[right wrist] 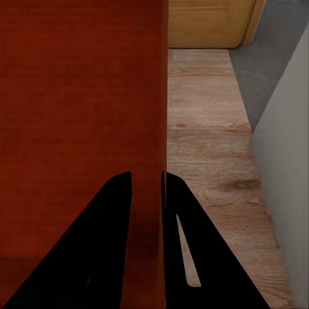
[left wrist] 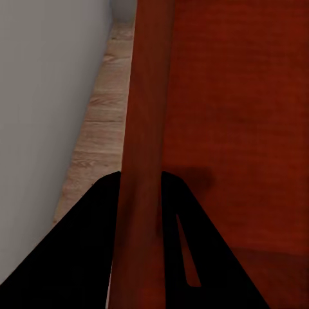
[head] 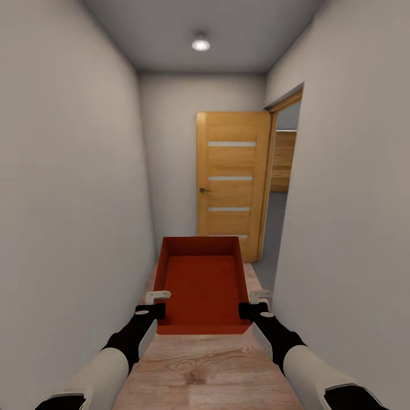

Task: Move the two storage containers from the living room to the garage. In the garage, place one container on the floor and stack the other container on top of it (either order is fine).

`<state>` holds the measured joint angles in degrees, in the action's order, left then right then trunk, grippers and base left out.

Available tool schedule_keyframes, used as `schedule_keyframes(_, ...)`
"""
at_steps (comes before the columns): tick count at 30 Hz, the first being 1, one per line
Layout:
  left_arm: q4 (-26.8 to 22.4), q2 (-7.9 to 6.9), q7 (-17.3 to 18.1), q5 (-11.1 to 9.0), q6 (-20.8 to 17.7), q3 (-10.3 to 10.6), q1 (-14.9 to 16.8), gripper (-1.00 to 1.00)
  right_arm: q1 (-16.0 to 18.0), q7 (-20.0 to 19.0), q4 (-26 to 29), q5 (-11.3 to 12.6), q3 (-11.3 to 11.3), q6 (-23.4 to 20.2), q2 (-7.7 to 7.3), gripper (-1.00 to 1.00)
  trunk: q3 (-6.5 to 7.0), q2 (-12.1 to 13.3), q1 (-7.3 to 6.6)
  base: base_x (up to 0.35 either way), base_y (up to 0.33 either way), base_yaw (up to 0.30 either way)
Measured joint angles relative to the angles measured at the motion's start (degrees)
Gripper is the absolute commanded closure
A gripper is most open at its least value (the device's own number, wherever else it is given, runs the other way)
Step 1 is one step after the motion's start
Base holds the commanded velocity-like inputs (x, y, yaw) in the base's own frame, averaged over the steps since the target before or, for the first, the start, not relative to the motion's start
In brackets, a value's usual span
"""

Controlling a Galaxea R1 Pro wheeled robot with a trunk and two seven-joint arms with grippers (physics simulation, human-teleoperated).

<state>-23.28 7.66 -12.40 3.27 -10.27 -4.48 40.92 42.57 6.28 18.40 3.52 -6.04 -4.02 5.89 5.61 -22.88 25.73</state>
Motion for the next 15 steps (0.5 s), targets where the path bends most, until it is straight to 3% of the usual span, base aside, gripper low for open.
schedule_keyframes(15,-0.09,0.00,-0.01,0.01,0.00,0.06,0.00,1.00,0.00,-0.02,0.00,0.01,0.03,0.11,0.00,1.00,0.00,0.00,0.00,0.322,0.000,0.000)
